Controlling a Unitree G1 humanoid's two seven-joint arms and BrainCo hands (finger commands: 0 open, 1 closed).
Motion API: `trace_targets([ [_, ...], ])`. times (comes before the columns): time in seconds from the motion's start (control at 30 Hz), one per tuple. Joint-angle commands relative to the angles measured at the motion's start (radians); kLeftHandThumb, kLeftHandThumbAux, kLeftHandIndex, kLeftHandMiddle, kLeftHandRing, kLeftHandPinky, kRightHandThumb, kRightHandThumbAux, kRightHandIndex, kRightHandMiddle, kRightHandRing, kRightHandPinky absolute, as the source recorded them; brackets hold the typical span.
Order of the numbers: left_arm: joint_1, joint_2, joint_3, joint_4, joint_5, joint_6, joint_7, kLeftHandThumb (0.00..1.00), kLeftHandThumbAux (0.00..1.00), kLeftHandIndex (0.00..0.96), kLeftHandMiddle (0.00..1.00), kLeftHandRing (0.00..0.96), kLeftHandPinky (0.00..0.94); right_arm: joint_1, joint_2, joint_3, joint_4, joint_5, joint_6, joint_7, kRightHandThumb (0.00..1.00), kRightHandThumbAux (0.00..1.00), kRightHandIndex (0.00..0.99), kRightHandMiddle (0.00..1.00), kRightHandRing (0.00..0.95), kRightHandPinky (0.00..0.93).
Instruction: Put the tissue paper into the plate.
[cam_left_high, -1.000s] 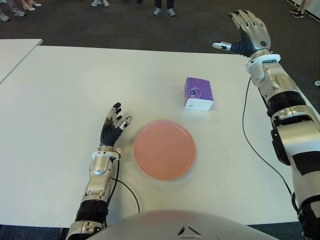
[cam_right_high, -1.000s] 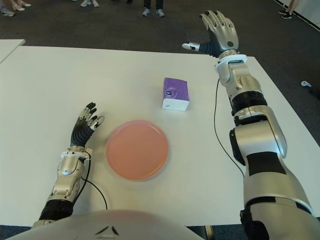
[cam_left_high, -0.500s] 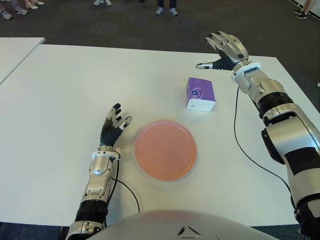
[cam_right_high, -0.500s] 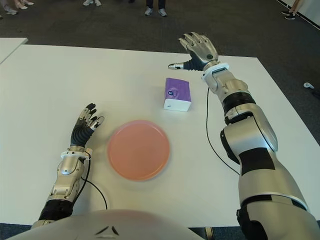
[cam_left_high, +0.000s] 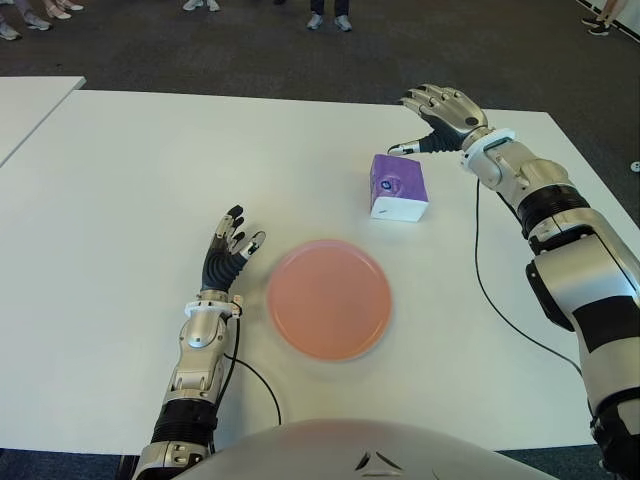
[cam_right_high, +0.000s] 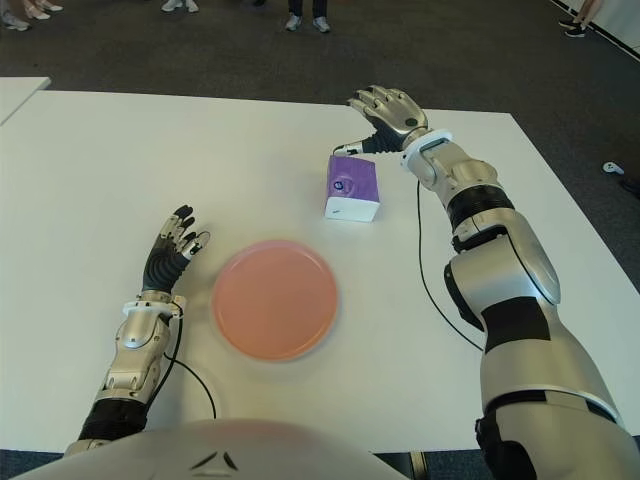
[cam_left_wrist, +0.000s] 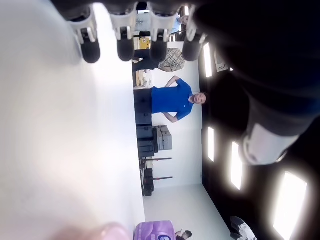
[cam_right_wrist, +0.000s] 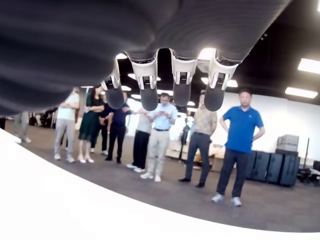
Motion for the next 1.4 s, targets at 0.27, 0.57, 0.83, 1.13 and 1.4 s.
trace_targets([
  [0.27, -0.002, 0.013, 0.004, 0.025, 0.016, -0.001, 0.013, 0.000, 0.552, 0.000, 0.000, 0.000, 0.000, 0.066, -0.004, 0.018, -0.060, 0.001, -0.064, 0.048, 0.387, 0.109, 0.000, 0.000, 0.000, 0.000],
  [0.57, -0.002, 0.019, 0.004, 0.039, 0.007, -0.030, 0.002, 0.000, 0.547, 0.000, 0.000, 0.000, 0.000, 0.091, 0.002, 0.021, -0.084, 0.001, -0.071, 0.083, 0.383, 0.114, 0.000, 0.000, 0.000, 0.000],
  [0.83, -0.008, 0.016, 0.011, 0.046, 0.002, -0.011, 0.011, 0.000, 0.544, 0.000, 0.000, 0.000, 0.000, 0.107, 0.053, 0.066, -0.008, -0.036, -0.042, 0.059, 0.361, 0.118, 0.000, 0.000, 0.000, 0.000],
  [1.13, -0.011, 0.010, 0.013, 0.050, 0.002, -0.016, 0.017, 0.000, 0.545, 0.000, 0.000, 0.000, 0.000, 0.102, 0.068, 0.097, 0.030, -0.055, -0.038, 0.055, 0.356, 0.127, 0.000, 0.000, 0.000, 0.000],
  [1.4, -0.006, 0.006, 0.015, 0.048, -0.005, -0.029, 0.014, 0.000, 0.548, 0.000, 0.000, 0.000, 0.000, 0.100, 0.077, 0.113, 0.053, -0.060, -0.017, 0.055, 0.357, 0.133, 0.000, 0.000, 0.000, 0.000],
])
